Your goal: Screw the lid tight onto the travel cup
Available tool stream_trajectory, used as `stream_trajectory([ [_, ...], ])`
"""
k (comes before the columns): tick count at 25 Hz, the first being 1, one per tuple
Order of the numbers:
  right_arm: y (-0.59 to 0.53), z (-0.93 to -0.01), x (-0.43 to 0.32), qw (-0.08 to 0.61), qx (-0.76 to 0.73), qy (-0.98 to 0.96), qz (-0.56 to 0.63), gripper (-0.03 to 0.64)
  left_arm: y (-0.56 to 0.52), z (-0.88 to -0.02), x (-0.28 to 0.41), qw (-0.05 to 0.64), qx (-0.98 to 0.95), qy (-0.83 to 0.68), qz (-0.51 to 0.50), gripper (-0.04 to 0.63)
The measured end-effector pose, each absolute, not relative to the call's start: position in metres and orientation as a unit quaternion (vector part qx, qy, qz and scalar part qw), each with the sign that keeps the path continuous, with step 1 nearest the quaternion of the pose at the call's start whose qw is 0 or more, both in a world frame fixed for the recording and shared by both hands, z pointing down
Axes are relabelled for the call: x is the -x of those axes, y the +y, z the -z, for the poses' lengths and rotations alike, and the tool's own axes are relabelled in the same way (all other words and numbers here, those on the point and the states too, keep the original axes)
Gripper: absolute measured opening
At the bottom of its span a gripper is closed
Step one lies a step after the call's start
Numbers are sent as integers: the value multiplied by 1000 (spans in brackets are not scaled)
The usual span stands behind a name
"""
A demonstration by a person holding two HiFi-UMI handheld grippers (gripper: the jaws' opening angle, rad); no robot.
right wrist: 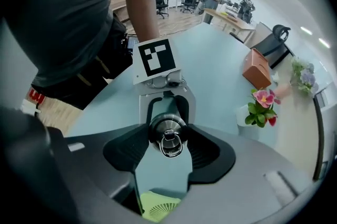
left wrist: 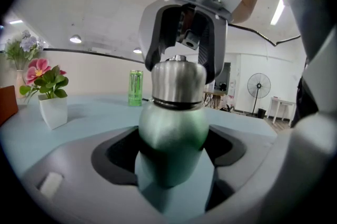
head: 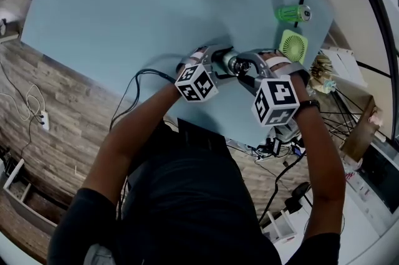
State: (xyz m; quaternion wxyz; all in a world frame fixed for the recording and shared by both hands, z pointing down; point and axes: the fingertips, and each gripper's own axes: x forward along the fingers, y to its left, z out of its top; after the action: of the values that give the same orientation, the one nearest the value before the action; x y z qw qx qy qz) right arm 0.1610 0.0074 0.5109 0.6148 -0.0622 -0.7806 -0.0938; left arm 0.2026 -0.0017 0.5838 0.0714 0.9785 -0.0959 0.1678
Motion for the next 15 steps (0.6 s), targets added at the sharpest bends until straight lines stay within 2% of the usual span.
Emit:
stream_trajectory([
  [8,2,-511,-162,591,-115,-797,-40,225,-1,-583,-202,70,-978,-97,-168,425],
  [15,-9,-508,-167,487,-413,-748,-183,225,-1,-584,-202,71,-978,-96,-169,425],
])
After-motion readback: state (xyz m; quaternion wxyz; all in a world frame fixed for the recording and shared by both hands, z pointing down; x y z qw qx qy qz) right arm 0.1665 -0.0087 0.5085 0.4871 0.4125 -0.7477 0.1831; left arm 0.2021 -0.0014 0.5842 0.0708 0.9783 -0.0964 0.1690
